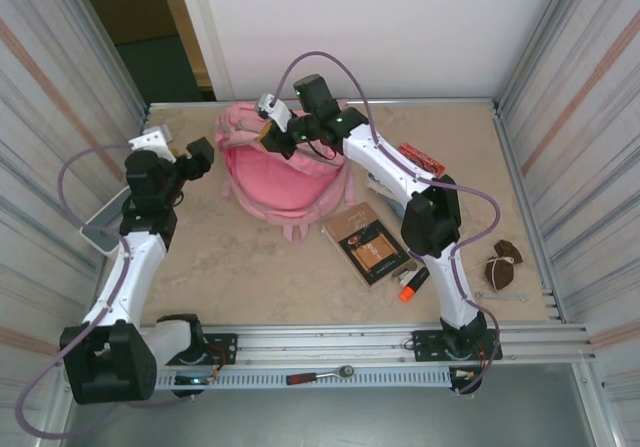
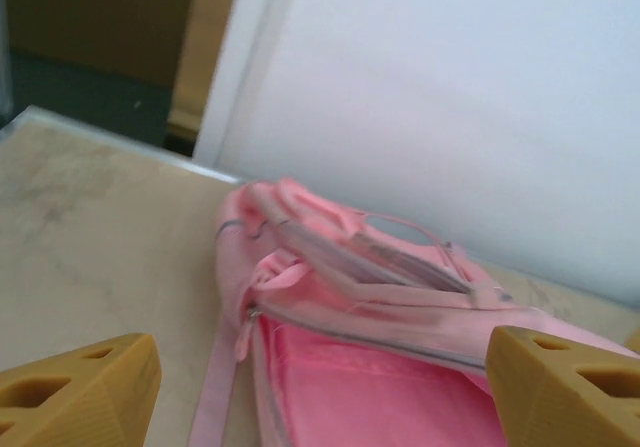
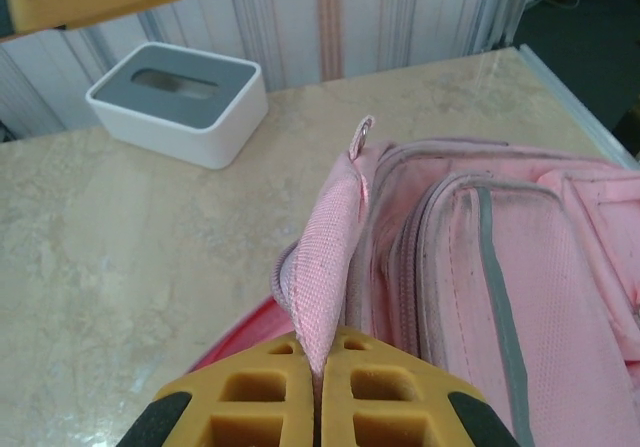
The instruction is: Pack the student bag
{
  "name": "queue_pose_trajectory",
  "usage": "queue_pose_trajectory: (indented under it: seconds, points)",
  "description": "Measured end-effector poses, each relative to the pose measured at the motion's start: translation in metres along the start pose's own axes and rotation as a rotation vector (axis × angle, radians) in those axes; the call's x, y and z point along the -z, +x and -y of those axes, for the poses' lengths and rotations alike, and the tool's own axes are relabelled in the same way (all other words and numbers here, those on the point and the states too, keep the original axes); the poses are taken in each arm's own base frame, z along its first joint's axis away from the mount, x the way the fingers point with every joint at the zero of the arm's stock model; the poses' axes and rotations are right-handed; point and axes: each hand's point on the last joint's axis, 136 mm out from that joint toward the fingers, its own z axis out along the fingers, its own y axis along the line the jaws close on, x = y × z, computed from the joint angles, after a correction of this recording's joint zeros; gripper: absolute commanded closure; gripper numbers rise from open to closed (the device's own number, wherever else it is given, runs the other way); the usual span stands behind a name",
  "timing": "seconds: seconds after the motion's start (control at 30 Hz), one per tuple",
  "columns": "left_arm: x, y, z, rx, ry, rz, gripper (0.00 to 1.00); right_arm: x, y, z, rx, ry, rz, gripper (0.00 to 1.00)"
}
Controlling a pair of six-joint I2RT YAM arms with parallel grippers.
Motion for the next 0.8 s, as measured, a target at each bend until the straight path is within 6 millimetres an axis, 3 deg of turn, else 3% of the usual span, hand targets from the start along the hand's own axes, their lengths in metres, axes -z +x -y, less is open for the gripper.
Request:
queue_pose_trajectory:
  seconds: [0.3,0.47,0.63,0.8]
  points:
    - [0.0,0.041,0.079,-0.617,0.317,0.053,0.12,0.015,0.021,-0.008,-0.005,-0.076,-0.083,0.95]
    - [-0.008,0.062,0.085,-0.861,0.395,0.046,0.12,0.019,0.027,-0.01,0.014,-0.105,-0.096,0.95]
    - [-0.026,0.075,0.087,-0.971,0.452,0.002,0.15,0.02,0.026,-0.015,0.023,-0.137,-0.085,0.95]
    - [-0.049,0.072,0.092,-1.01,0.484,-0.005,0.36,0.022,0.025,-0.017,0.015,-0.159,-0.075,0.95]
